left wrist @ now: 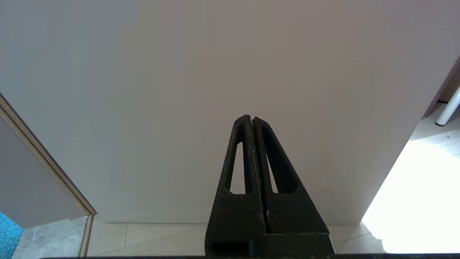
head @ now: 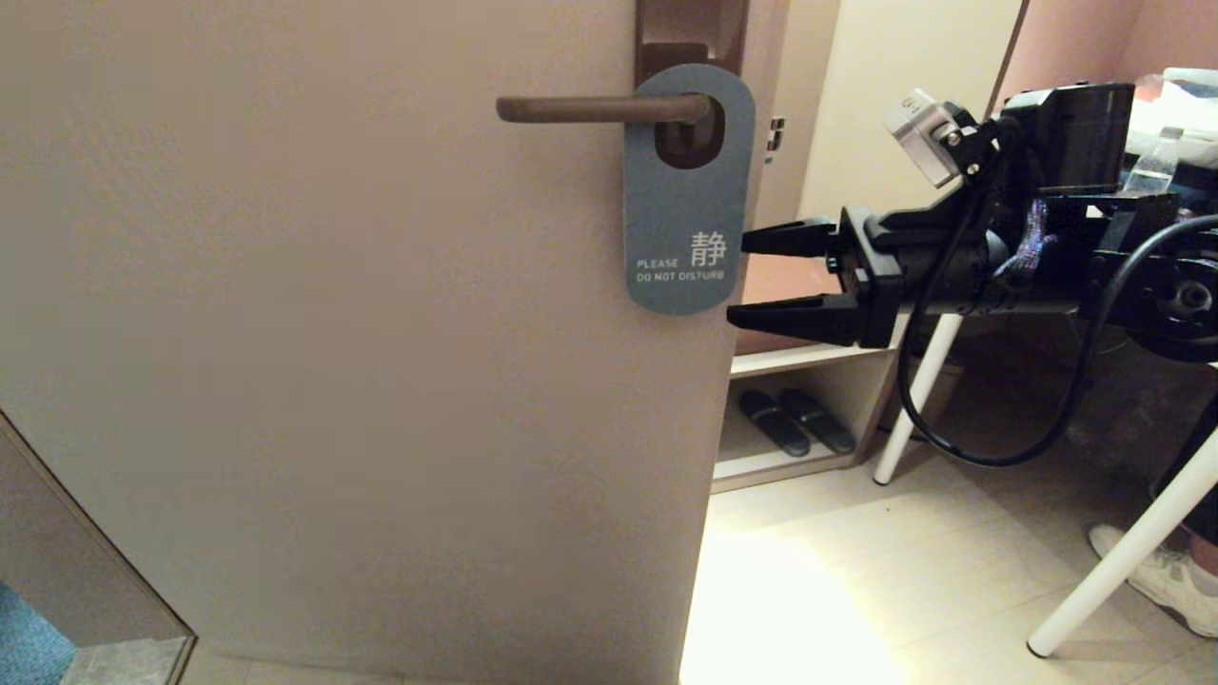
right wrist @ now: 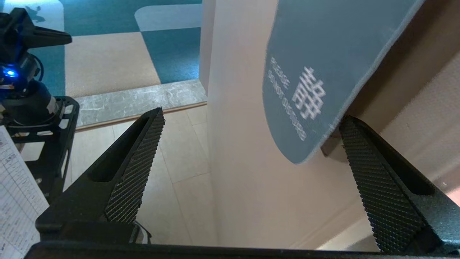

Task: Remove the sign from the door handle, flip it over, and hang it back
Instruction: Take down the sign

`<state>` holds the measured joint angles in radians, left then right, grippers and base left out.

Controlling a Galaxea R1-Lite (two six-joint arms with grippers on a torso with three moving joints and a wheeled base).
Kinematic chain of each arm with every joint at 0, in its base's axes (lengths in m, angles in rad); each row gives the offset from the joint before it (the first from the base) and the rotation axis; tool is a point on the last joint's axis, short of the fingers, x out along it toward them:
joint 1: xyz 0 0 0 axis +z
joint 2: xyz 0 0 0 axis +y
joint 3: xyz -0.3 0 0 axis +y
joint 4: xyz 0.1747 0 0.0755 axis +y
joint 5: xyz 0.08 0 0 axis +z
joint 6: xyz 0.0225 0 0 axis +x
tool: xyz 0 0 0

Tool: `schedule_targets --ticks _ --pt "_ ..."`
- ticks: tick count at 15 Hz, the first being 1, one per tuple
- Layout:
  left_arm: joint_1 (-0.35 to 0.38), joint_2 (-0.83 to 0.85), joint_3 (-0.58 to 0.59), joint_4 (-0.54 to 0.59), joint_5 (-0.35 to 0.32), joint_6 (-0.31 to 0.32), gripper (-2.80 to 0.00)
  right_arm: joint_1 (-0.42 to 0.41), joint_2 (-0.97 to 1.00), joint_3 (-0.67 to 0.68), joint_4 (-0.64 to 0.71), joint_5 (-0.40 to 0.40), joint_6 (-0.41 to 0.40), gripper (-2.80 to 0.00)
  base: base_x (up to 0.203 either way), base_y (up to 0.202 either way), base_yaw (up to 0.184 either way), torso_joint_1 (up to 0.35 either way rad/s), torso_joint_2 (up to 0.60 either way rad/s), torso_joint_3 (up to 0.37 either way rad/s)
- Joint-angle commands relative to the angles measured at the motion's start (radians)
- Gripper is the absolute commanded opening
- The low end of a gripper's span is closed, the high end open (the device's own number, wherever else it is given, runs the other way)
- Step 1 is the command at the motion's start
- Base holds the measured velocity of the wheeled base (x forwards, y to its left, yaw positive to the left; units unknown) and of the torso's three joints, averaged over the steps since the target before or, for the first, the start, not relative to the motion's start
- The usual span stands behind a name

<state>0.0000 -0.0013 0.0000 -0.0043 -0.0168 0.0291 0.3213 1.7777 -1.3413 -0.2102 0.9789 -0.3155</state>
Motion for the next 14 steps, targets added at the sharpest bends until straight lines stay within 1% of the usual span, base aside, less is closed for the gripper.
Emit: schedule_targets --ticks 1,12,14 --pt "0.000 0.001 0.000 0.000 0.000 0.000 -2.80 0.005 -0.001 -0.001 -0.002 0.006 -0.002 0.00 0.000 0.000 0.000 0.000 0.00 0.000" --pt "0.000 0.001 0.000 0.000 0.000 0.000 -2.80 0.044 -0.009 -0.004 -0.005 0.006 -0.008 0.00 0.000 0.000 0.000 0.000 0.00 0.000" --pt "0.000 0.001 0.000 0.000 0.000 0.000 -2.80 0.044 -0.001 -0.026 -0.005 0.006 -0.006 0.00 0.000 0.000 0.000 0.000 0.00 0.000"
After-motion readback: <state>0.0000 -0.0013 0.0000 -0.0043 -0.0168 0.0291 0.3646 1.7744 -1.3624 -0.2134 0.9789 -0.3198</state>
